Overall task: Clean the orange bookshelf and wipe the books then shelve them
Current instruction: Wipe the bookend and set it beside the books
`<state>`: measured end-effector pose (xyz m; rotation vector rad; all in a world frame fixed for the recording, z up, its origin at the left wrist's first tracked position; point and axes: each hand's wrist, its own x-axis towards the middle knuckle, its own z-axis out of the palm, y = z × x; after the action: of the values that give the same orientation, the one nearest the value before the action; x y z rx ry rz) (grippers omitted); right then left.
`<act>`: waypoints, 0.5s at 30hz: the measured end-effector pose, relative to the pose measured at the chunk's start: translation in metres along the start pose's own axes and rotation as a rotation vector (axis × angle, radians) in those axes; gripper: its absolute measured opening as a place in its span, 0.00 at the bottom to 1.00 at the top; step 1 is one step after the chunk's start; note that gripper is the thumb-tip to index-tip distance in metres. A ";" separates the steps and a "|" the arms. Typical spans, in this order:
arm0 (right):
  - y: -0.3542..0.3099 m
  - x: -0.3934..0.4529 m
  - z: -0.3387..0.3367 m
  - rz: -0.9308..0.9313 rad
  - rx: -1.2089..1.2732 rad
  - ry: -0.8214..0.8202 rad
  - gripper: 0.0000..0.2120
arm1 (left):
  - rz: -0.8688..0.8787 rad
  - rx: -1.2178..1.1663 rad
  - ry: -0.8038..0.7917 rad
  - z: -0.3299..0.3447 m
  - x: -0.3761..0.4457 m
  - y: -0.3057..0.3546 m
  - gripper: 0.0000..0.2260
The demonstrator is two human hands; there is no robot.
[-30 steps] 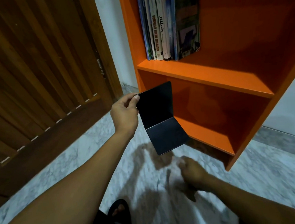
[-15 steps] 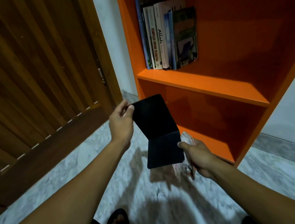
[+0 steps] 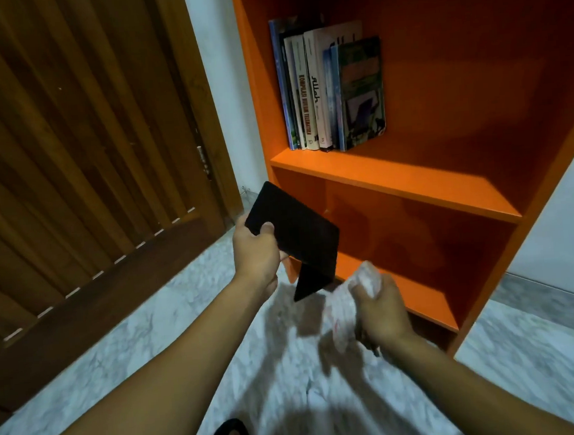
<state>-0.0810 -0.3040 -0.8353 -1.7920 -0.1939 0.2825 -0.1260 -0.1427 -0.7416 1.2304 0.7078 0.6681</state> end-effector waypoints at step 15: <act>-0.085 0.024 0.031 -0.558 -0.048 -0.039 0.18 | -0.001 0.221 -0.293 0.011 -0.021 -0.012 0.17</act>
<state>-0.0650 -0.2482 -0.7618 -1.7031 -0.7168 -0.0880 -0.1297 -0.1683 -0.7493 1.4946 0.5462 0.4032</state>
